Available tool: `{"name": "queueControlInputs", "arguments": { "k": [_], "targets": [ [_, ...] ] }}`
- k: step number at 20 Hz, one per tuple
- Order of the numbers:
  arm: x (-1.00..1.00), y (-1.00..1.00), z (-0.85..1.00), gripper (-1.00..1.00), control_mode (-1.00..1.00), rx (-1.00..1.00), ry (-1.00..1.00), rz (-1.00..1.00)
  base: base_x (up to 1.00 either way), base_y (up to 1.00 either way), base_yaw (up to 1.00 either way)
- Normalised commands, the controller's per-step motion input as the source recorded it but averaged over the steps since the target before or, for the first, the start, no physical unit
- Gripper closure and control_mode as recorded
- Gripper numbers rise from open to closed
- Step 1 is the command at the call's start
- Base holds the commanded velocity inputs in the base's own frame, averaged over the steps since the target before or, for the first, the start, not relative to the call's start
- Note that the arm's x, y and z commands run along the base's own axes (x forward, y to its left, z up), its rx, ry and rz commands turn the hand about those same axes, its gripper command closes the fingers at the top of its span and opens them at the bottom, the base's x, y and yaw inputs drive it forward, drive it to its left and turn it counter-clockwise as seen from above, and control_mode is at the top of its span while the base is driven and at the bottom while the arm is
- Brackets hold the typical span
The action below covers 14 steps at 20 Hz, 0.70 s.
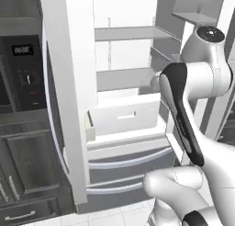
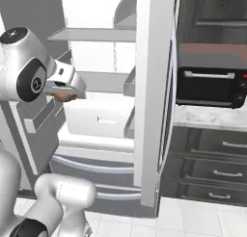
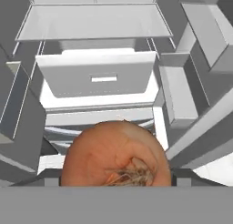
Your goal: Grab the onion and lemon wedge from the fridge, place them in the blender, close the lid, and turn on the blender to create a marinade.
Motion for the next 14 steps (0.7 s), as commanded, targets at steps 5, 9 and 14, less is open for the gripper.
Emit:
{"name": "queueControlInputs", "arguments": {
  "k": [5,9,14],
  "targets": [
    [0.00,0.00,0.00,1.00,1.00,0.00,0.00,0.00,-1.00,-0.51,-0.18],
    [0.00,0.00,0.00,1.00,1.00,0.00,0.00,0.00,-0.94,-0.75,-0.46],
    [0.00,0.00,0.00,1.00,1.00,0.00,0.00,0.00,-0.34,-0.82,-0.61]
  ]
}}
